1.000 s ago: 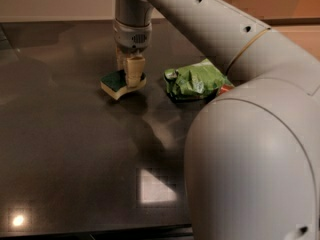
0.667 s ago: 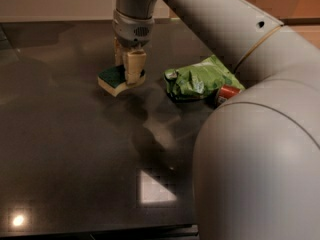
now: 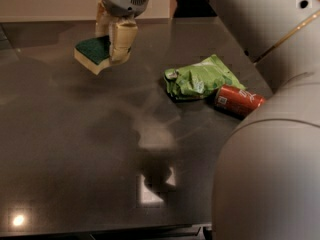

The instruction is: Pick sponge

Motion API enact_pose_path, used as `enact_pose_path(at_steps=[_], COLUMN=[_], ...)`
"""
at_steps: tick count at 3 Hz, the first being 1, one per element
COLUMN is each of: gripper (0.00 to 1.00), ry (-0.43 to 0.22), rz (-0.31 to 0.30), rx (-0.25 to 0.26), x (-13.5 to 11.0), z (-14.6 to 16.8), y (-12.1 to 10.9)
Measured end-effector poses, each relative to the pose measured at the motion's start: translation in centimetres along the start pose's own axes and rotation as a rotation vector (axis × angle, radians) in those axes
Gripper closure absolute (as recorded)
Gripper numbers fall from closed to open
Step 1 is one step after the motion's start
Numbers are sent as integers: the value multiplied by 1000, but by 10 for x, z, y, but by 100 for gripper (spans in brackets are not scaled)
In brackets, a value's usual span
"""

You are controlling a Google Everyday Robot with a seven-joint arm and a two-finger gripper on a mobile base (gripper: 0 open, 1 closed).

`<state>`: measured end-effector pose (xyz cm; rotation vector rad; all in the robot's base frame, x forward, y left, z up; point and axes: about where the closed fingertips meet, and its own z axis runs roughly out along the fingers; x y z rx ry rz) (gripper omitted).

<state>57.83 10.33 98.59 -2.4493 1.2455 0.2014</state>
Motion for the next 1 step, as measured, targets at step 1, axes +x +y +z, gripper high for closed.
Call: enact_pose_path(at_steps=[1], gripper=[100], ry=[-6], rz=[-1], rx=[26], x=[-2], z=[2], y=[-8])
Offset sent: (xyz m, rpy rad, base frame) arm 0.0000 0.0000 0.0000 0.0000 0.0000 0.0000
